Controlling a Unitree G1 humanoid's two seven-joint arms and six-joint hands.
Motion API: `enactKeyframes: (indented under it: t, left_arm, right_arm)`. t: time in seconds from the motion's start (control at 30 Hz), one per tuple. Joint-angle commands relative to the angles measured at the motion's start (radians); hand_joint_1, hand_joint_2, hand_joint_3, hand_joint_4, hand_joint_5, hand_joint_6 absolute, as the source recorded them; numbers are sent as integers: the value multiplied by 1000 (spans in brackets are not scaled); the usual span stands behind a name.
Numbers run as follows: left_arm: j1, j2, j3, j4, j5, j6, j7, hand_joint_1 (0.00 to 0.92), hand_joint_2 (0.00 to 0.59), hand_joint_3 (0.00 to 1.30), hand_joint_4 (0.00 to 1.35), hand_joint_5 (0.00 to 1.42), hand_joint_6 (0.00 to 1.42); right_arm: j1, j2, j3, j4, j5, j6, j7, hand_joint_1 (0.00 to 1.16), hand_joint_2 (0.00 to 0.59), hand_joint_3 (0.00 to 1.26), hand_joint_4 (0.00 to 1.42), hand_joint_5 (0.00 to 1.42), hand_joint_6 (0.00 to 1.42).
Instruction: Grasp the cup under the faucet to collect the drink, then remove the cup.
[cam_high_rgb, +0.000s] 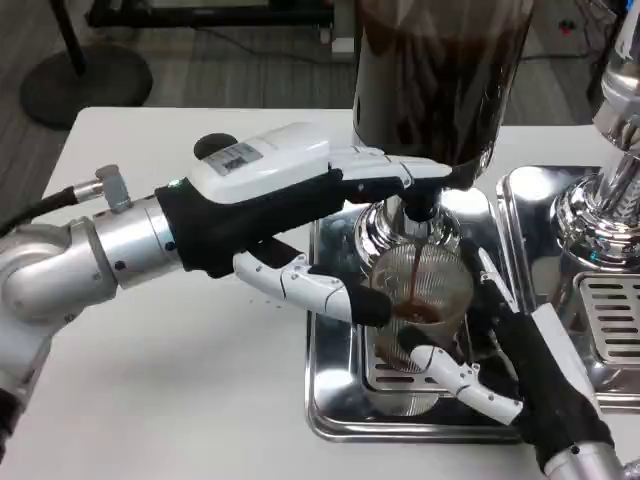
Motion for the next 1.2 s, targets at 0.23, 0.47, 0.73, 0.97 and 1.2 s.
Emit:
enactKeyframes:
  t: [0.23,0.47,0.73,0.97,1.2]
  left_arm:
    - [27,26,-16,5,29,17,-25,0,94,182,119,170,137]
    - [28,29,-15,6,28,21,-26,0,105,193,124,171,137]
    - [32,32,-14,0,27,29,-26,0,108,198,129,173,137]
    - [35,32,-11,-4,29,29,-21,0,97,204,130,179,138]
    - [51,32,22,-16,35,30,24,0,73,163,91,200,169]
  right_arm:
    - [-37,3,6,52,11,-40,0,500,172,0,0,0,124]
    - [-55,0,11,62,-8,-32,-5,615,158,0,0,0,142]
    - [-69,4,13,74,-23,-27,-11,642,152,0,0,0,161]
    - [-61,15,7,68,-39,-25,-45,650,150,0,0,0,203]
    - [-50,20,6,58,-45,-24,-62,633,147,0,0,3,233]
